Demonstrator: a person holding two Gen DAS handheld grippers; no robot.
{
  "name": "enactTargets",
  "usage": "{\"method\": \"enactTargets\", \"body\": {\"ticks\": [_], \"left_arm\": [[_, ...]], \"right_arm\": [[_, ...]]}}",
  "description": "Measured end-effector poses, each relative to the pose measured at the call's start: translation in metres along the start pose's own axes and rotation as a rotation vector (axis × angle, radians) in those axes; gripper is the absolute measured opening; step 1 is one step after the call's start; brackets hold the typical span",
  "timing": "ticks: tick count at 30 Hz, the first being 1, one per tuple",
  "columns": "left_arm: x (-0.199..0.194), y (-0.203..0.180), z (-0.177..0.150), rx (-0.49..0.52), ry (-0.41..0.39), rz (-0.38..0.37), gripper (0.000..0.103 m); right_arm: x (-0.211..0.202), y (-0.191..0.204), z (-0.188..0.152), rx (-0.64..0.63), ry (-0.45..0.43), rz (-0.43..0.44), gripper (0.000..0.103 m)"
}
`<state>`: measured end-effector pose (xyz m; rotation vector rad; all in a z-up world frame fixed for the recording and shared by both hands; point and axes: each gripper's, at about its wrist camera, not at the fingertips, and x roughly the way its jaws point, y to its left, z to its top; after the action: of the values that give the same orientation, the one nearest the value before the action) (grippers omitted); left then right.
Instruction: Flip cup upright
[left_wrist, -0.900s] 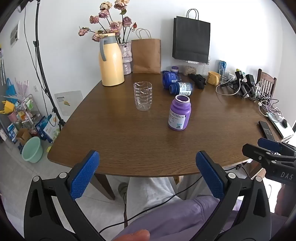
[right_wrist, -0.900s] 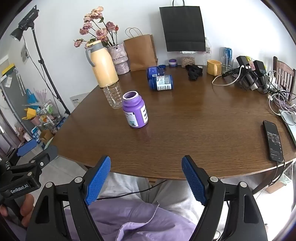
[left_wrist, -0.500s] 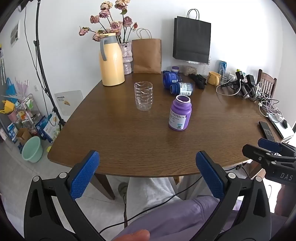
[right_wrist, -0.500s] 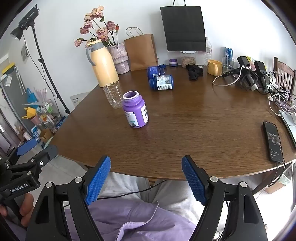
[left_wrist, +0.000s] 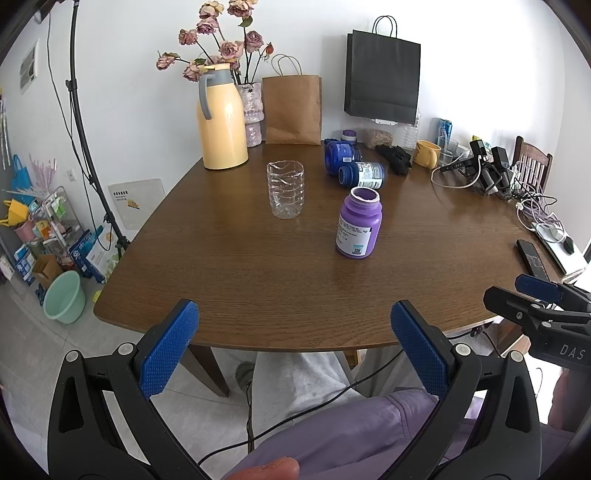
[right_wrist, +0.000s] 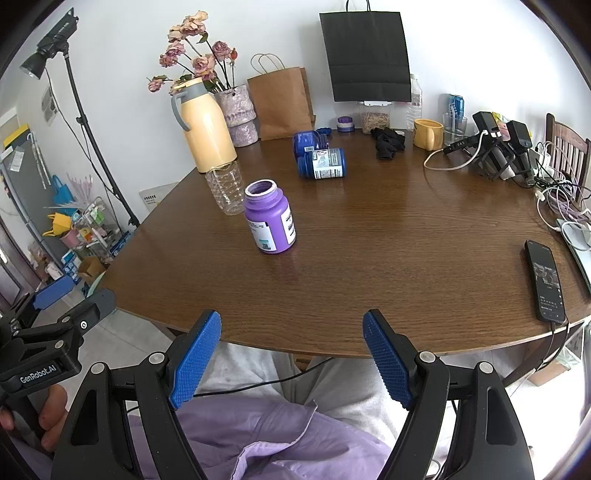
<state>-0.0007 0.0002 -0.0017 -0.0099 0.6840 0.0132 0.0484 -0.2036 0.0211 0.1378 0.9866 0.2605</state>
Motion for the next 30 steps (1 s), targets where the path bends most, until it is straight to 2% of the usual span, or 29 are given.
{"method": "enactTargets", "body": {"ticks": [9, 30], "left_arm": [[0.0051, -0.0021, -0.0082, 0.003, 0.005, -0.003, 0.103], [0.0047, -0.0018, -0.0046, 0.005, 0.007, -0.005, 0.103]], "right_arm": [[0.0004, 0.0007, -0.0001, 0.002, 0.001, 0.0, 0.083], [-0.0015, -0.0005, 0.0014, 0.0, -0.004, -0.001, 0.083]]}}
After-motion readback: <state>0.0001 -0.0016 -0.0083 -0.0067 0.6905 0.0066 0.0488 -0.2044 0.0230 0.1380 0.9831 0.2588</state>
